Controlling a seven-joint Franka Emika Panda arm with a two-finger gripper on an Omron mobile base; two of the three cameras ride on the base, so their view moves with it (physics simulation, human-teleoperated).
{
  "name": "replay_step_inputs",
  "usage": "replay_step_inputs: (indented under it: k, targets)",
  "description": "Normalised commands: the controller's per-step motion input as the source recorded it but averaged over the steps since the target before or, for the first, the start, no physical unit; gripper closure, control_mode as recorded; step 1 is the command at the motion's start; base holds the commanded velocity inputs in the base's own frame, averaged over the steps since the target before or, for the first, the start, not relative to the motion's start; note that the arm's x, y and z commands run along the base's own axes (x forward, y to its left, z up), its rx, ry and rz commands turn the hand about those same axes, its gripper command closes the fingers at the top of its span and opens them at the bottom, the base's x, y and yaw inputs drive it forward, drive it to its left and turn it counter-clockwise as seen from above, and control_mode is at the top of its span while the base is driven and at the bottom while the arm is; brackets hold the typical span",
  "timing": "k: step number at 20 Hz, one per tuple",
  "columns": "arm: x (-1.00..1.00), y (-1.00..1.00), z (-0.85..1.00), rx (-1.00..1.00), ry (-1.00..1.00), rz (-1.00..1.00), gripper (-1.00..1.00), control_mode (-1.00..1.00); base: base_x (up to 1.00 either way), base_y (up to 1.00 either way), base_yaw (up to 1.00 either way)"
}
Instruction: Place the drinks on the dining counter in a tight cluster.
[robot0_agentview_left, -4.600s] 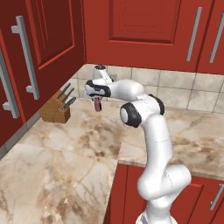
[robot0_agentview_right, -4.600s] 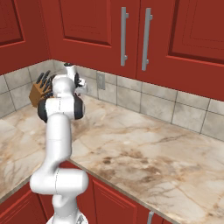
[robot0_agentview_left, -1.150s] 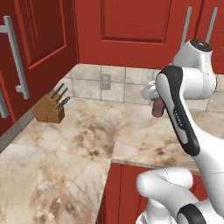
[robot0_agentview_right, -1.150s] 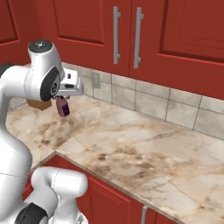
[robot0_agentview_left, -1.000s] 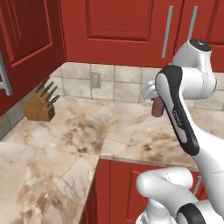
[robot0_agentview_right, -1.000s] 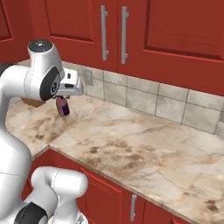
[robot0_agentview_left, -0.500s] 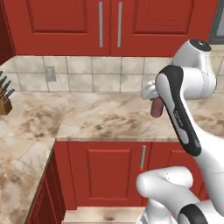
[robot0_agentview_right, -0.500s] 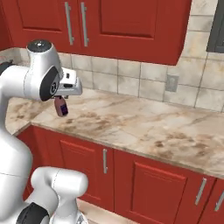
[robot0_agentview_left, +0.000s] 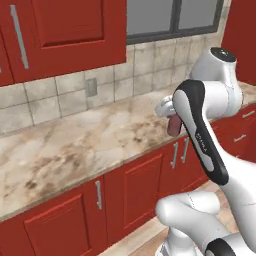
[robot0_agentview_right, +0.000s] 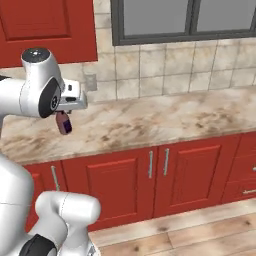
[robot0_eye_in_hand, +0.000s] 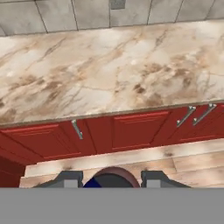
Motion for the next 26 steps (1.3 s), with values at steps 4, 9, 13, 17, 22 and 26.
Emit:
replay_step_inputs:
  k: [4, 9, 13, 17, 22, 26]
  targets:
    - [0.0, 0.0, 0.0, 0.0, 0.0, 0.0, 1.0, 1.0, 0.0, 0.0, -1.0]
    - [0.0, 0.0, 0.0, 0.0, 0.0, 0.0, 1.0, 1.0, 0.0, 0.0, -1.0]
    - [0.0, 0.0, 0.0, 0.0, 0.0, 0.0, 1.0, 1.0, 0.0, 0.0, -1.0]
    - [0.0, 0.0, 0.0, 0.0, 0.0, 0.0, 1.0, 1.0, 0.32, 0.36, -0.85]
    - [0.0, 0.0, 0.0, 0.0, 0.0, 0.0, 1.0, 1.0, 0.81, 0.59, -0.57]
    - [0.0, 0.0, 0.0, 0.0, 0.0, 0.0, 1.0, 1.0, 1.0, 0.64, -0.47]
